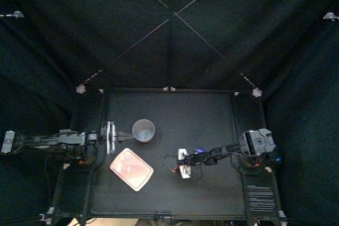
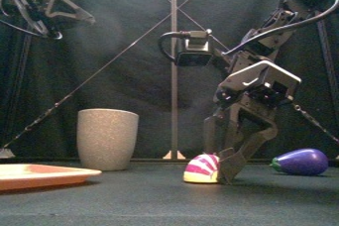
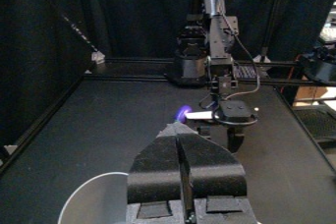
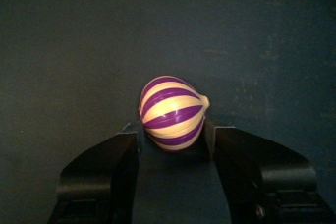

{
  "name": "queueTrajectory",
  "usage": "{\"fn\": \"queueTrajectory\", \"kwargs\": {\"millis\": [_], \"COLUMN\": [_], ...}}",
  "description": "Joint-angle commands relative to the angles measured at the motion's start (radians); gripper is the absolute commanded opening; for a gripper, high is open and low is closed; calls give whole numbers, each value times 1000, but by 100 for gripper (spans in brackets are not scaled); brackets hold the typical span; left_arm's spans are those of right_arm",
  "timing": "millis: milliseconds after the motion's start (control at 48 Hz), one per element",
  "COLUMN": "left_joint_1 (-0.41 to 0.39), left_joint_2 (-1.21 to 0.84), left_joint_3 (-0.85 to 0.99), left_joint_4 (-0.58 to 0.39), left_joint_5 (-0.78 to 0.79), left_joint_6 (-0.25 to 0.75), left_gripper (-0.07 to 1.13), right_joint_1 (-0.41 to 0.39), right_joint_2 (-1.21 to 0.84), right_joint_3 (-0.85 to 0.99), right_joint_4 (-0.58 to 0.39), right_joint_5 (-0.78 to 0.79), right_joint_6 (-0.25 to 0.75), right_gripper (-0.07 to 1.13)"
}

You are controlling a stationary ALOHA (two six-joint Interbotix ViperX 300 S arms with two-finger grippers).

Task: Pick the onion then place it in the grey bowl
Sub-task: Place onion in the grey bowl

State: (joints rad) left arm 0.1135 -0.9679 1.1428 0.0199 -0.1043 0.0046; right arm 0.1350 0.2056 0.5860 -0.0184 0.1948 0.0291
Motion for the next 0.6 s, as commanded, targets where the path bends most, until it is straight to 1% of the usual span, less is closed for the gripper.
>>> {"fn": "queueTrajectory", "kwargs": {"millis": [21,208,333,500,604], "left_joint_1": [2,3,3,6,6], "left_joint_2": [2,2,2,2,2], "left_joint_3": [-8,-5,-5,-5,-5], "left_joint_4": [2,0,3,3,3], "left_joint_5": [-5,-5,-6,-11,-18], "left_joint_6": [2,2,2,3,2], "left_gripper": [2,2,2,2,2], "right_joint_1": [-2,-3,-12,-97,-152], "right_joint_2": [-21,-55,-87,-95,-84], "right_joint_3": [-26,-71,-110,-190,-236], "right_joint_4": [3,-2,-21,-89,-124], "right_joint_5": [-3,-3,-18,-97,-187], "right_joint_6": [2,2,-6,-2,-3], "right_gripper": [77,77,77,77,77]}}
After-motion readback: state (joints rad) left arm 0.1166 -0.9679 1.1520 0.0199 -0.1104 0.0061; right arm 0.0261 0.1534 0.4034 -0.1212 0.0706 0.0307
